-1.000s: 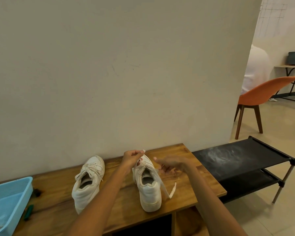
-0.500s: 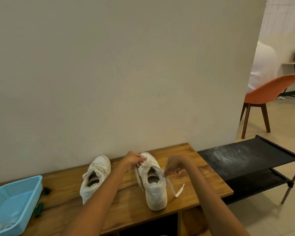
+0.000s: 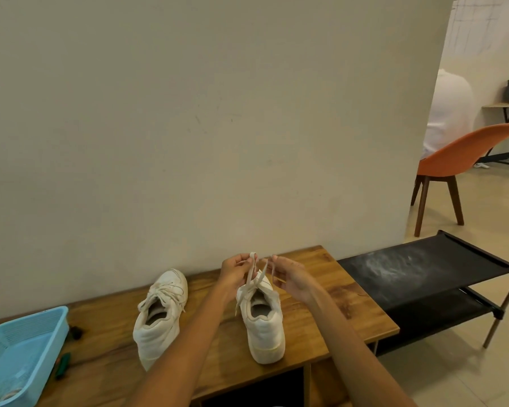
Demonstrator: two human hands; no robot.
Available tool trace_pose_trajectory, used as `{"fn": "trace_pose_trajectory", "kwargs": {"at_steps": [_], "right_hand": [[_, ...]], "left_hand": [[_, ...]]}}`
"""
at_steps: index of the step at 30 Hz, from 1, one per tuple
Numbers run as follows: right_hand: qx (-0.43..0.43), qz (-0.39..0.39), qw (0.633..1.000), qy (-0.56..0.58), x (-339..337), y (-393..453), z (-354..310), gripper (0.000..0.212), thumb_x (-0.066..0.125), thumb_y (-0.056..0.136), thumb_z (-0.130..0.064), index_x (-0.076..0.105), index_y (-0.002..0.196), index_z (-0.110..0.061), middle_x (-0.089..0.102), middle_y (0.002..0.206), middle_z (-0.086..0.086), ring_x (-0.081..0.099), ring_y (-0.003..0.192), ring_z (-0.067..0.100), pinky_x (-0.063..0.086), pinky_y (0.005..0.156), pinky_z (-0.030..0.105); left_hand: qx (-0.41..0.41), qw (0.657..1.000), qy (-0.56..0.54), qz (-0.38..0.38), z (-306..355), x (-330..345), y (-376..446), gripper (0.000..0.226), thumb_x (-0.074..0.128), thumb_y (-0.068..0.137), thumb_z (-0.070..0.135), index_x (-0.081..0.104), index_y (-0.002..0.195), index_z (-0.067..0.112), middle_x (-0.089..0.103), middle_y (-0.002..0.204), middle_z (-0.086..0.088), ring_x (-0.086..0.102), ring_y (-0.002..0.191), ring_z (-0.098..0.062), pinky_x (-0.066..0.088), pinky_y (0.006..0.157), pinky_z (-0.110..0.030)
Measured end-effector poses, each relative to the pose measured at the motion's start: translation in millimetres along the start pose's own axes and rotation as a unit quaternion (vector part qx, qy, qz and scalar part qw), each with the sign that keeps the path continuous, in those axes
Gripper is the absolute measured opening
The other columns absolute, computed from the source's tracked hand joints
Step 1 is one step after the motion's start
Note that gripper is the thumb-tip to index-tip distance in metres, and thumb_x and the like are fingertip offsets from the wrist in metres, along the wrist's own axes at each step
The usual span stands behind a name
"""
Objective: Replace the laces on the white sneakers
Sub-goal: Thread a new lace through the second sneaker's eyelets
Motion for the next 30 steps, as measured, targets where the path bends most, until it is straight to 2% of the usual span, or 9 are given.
{"fn": "trace_pose_trajectory", "kwargs": {"at_steps": [5, 10, 13, 16, 18, 21, 24, 26, 30], "right_hand": [[-0.033, 0.027, 0.999, -0.007, 9, 5, 6, 0.016, 0.058, 0.092, -0.01, 0.067, 0.103, -0.003, 0.068, 0.087, 0.007, 0.062, 0.075, 0.016, 0.051, 0.069, 0.027], [-0.063, 0.053, 0.996, -0.03, 14, 8, 9, 0.019, 0.06, 0.089, -0.001, 0.066, 0.106, 0.0, 0.066, 0.083, 0.008, 0.06, 0.067, 0.014, 0.05, 0.06, 0.022], [-0.105, 0.074, 0.988, -0.086, 16, 10, 10, 0.017, 0.065, 0.085, -0.001, 0.066, 0.102, -0.002, 0.069, 0.086, 0.009, 0.065, 0.071, 0.015, 0.053, 0.062, 0.022], [-0.154, 0.085, 0.972, -0.154, 14, 10, 7, 0.012, 0.07, 0.081, -0.001, 0.062, 0.088, -0.005, 0.068, 0.086, 0.011, 0.065, 0.074, 0.017, 0.054, 0.064, 0.021], [-0.166, 0.064, 0.964, -0.198, 15, 10, 4, 0.009, 0.068, 0.081, 0.004, 0.065, 0.085, -0.003, 0.068, 0.085, 0.011, 0.064, 0.072, 0.013, 0.054, 0.064, 0.017], [-0.149, 0.016, 0.959, -0.242, 13, 9, 2, 0.018, 0.064, 0.08, 0.009, 0.069, 0.097, 0.005, 0.069, 0.088, 0.011, 0.064, 0.074, 0.01, 0.053, 0.067, 0.016], [-0.118, -0.047, 0.957, -0.259, 12, 9, 4, 0.027, 0.065, 0.08, 0.005, 0.07, 0.106, -0.002, 0.072, 0.096, 0.01, 0.067, 0.085, 0.012, 0.053, 0.074, 0.021], [-0.132, -0.041, 0.957, -0.257, 13, 10, 7, 0.018, 0.068, 0.083, -0.002, 0.07, 0.1, -0.005, 0.072, 0.091, 0.008, 0.067, 0.083, 0.014, 0.053, 0.074, 0.023], [-0.154, 0.032, 0.962, -0.222, 15, 12, 10, 0.004, 0.064, 0.087, -0.004, 0.064, 0.083, -0.004, 0.064, 0.071, 0.005, 0.059, 0.065, 0.011, 0.049, 0.058, 0.017]], "left_hand": [[0.037, 0.998, 0.043, 0.02, -1, 2, -1, 0.012, 0.057, 0.091, 0.005, 0.066, 0.098, 0.004, 0.069, 0.089, -0.013, 0.065, 0.077, -0.024, 0.056, 0.074, -0.033], [0.071, 0.98, 0.185, -0.026, 0, 3, -4, 0.012, 0.063, 0.088, 0.008, 0.059, 0.099, 0.01, 0.067, 0.093, -0.01, 0.062, 0.074, -0.015, 0.052, 0.06, -0.017], [0.077, 0.973, 0.215, -0.035, 1, 2, -4, 0.026, 0.068, 0.084, 0.008, 0.052, 0.103, 0.011, 0.064, 0.089, -0.003, 0.062, 0.074, -0.01, 0.05, 0.053, -0.011], [0.086, 0.964, 0.247, -0.048, 1, -1, 0, 0.028, 0.068, 0.083, 0.005, 0.056, 0.108, 0.009, 0.064, 0.095, -0.009, 0.063, 0.083, -0.018, 0.053, 0.059, -0.016], [0.083, 0.965, 0.243, -0.054, 2, -3, 0, 0.023, 0.068, 0.084, 0.006, 0.058, 0.105, 0.009, 0.064, 0.094, -0.009, 0.062, 0.085, -0.02, 0.054, 0.063, -0.02], [0.067, 0.975, 0.207, -0.051, 0, -10, 1, 0.015, 0.065, 0.087, 0.008, 0.061, 0.1, 0.009, 0.065, 0.096, -0.01, 0.062, 0.082, -0.018, 0.053, 0.065, -0.021], [0.036, 0.99, 0.132, -0.04, -7, -15, 1, 0.013, 0.061, 0.089, 0.006, 0.062, 0.102, 0.004, 0.065, 0.095, -0.014, 0.061, 0.073, -0.017, 0.053, 0.063, -0.022], [0.018, 0.993, 0.108, -0.038, -10, -16, 0, 0.014, 0.061, 0.09, 0.007, 0.063, 0.103, 0.003, 0.065, 0.096, -0.014, 0.062, 0.078, -0.019, 0.055, 0.068, -0.026], [0.003, 0.996, 0.06, -0.06, -12, -12, -4, 0.013, 0.062, 0.088, 0.007, 0.065, 0.101, 0.004, 0.067, 0.092, -0.013, 0.063, 0.081, -0.021, 0.055, 0.073, -0.029]]}}
Point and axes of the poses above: each hand's wrist, its own y-axis towards the middle knuckle, its own x-axis out of the palm, z = x × y, the point moved 2 cm from there along y, towards the middle knuckle
